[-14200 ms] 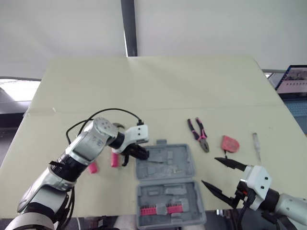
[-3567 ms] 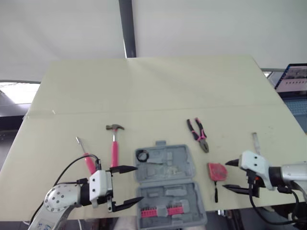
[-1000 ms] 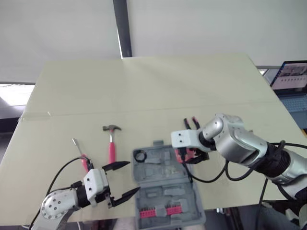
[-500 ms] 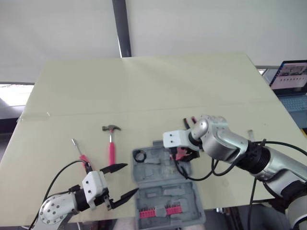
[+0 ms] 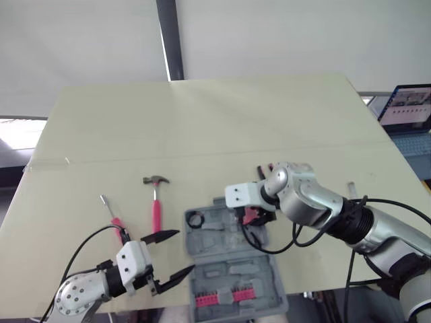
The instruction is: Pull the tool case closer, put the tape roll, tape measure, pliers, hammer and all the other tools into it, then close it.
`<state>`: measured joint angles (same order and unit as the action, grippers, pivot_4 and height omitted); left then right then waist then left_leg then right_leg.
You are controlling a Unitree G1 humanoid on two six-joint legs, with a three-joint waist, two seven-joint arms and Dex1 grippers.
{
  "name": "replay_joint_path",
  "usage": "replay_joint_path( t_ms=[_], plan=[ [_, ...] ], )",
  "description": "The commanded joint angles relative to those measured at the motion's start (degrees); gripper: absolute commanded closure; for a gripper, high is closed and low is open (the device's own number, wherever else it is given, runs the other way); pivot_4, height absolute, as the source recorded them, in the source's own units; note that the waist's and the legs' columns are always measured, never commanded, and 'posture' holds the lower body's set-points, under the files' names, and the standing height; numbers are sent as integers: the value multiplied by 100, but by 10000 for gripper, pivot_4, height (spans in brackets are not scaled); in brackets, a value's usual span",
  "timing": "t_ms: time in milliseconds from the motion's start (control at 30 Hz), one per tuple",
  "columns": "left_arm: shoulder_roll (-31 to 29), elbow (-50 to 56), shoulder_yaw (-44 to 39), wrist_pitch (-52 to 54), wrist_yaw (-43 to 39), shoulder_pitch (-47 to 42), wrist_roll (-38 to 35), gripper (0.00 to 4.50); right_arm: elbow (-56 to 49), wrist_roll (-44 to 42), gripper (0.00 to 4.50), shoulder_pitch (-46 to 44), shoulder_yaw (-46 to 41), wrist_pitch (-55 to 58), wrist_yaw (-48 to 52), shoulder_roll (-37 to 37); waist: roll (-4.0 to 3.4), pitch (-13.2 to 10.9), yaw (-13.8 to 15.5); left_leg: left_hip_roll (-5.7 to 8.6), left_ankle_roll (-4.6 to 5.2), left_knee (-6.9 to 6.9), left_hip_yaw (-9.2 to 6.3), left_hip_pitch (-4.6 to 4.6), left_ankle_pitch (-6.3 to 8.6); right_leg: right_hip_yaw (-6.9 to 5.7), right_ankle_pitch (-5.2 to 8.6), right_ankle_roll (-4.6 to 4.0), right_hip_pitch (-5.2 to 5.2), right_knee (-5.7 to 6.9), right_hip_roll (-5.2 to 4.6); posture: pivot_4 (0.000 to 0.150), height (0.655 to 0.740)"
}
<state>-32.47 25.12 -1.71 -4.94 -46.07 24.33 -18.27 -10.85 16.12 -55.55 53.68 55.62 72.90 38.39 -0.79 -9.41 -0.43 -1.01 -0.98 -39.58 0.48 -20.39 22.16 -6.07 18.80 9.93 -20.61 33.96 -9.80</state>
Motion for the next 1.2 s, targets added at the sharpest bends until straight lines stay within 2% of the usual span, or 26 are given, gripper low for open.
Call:
replay_joint_path(
  t_ms=[33, 67, 133, 167, 200, 433, 633, 700, 733, 800, 867, 1200],
  plan=[
    [-2, 224, 12, -60, 1, 57, 0, 0, -61, 150, 14465, -20, -4, -152, -40, -8, 0, 0, -1, 0, 0, 0, 0, 0, 0, 0, 0, 0, 0, 0, 0, 1500, 7360],
    [1, 229, 18, -57, 7, 57, 5, 0, -66, 164, 14465, -4, -6, -169, -34, -7, 0, 0, -1, 0, 0, 0, 0, 0, 0, 0, 0, 0, 0, 0, 0, 1500, 7360],
    [10, 234, 32, -52, 16, 50, 14, 0, -75, 186, 4256, 26, -12, -239, -20, -11, 0, 0, 1, 0, 0, 0, 0, 0, 0, 0, 0, 0, 0, 0, 0, 1500, 7360],
    [12, 235, 39, -52, 19, 45, 18, 0, -74, 203, 1369, 35, -16, -274, -21, -17, 0, 0, 1, 0, 0, 0, 0, 0, 0, 0, 0, 0, 0, 0, 0, 1500, 7360],
    [15, 236, 46, -51, 21, 41, 19, 0, -73, 223, 586, 43, -25, -297, -28, -22, 0, 0, 1, 0, 0, 0, 0, 0, 0, 0, 0, 0, 0, 0, 0, 1500, 7360],
    [28, 159, 113, -67, -1, -49, 40, 0, -456, 102, 586, -37, -368, -89, 142, 75, -1, -1, 2, 0, 0, 0, 0, 0, 0, 0, 0, 0, 0, 0, 0, 1500, 7360],
    [2, 66, 93, -92, -51, -145, 31, 0, -757, -672, 586, 352, -1527, 116, 74, 266, 0, 0, 24, 0, 0, 0, 0, 0, 0, 0, 0, 0, 2, -1, 0, 1500, 7360],
    [-8, 42, 80, -100, -72, -163, 26, 0, -673, -1030, 586, 873, -2177, -479, -88, 333, 2, 1, 32, 0, 0, 0, 0, 0, 0, -1, 0, 0, 2, -1, 0, 1500, 7360],
    [-14, 30, 71, -107, -88, -167, 21, 0, -624, -1261, 5638, 1178, -2542, -717, -132, 338, 4, 1, 36, 0, 0, 1, -1, 0, 0, -1, 0, 0, 3, -2, 0, 1500, 7360],
    [-24, 0, 57, -135, -117, -170, 18, 0, -574, -1744, 12540, 1727, -3220, -1097, -202, 225, 5, 0, 41, 1, 0, 2, 1, -1, 0, -3, 0, 0, 4, -3, 0, 1500, 7360],
    [-20, -22, 56, -152, -135, -179, 18, 0, -561, -2176, 22201, 2212, -3757, -1759, -211, 113, 6, -1, 30, 1, 1, 2, 8, 0, 1, -2, 0, 0, 4, -4, -1, 1500, 7360],
    [-30, -105, 30, -247, -218, -160, 27, 0, 617, -2437, 22201, 2876, -4163, -3635, -428, -114, 6, -1, 29, 0, 1, 2, 8, 5, 0, -1, 0, 0, 7, -2, 0, 1500, 7360]
  ],
)
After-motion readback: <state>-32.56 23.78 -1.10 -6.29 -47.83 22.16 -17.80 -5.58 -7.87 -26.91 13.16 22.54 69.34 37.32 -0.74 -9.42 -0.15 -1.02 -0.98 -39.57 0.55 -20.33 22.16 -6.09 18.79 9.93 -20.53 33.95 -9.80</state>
